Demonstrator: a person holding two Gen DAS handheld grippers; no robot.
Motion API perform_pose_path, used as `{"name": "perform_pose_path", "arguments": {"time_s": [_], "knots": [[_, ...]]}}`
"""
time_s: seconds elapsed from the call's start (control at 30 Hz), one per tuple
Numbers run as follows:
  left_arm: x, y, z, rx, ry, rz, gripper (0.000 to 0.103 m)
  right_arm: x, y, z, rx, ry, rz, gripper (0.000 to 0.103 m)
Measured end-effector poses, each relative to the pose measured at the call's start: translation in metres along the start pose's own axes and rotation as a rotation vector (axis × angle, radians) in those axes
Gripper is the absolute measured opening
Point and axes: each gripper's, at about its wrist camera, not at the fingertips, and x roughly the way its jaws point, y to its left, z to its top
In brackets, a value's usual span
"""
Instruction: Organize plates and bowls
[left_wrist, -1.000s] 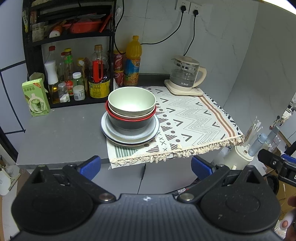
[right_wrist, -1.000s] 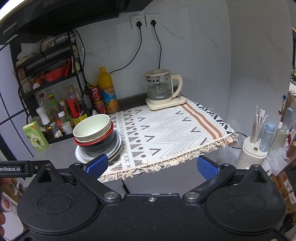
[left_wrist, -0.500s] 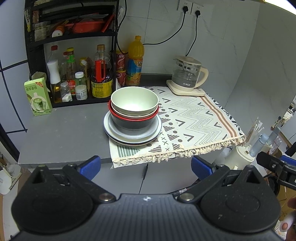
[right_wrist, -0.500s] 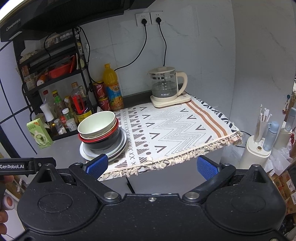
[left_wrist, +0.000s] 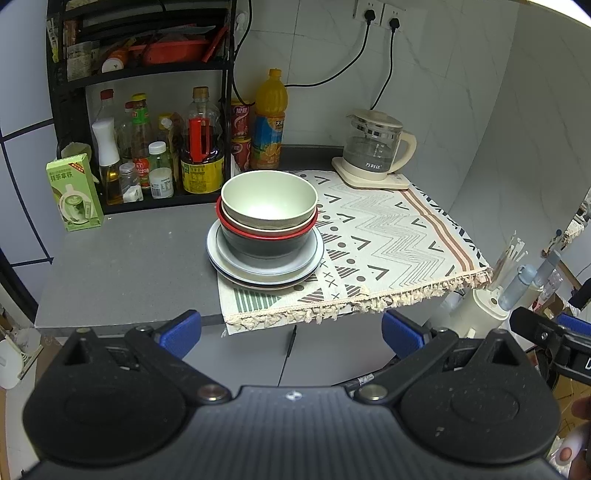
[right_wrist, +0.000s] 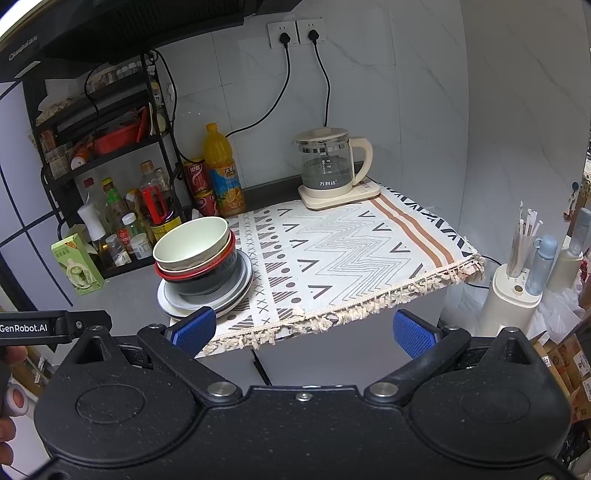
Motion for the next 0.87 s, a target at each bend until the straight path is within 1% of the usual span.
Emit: {"name": "perform_pose_path", "arguments": {"time_s": [0.53,0.87], "knots": [[0.0016,-0.0007,-0.0005,-0.002,0.001,-0.001,0.103,0.0015,-0.0001,-0.0012,-0.004,0.008,0.004,0.103],[0.0061,-0.0041,-0.0023,0.002,0.006,-0.002,0.103,0.0099,-0.0009,0.0012,-0.010,0.025,0.007,0.103]]}}
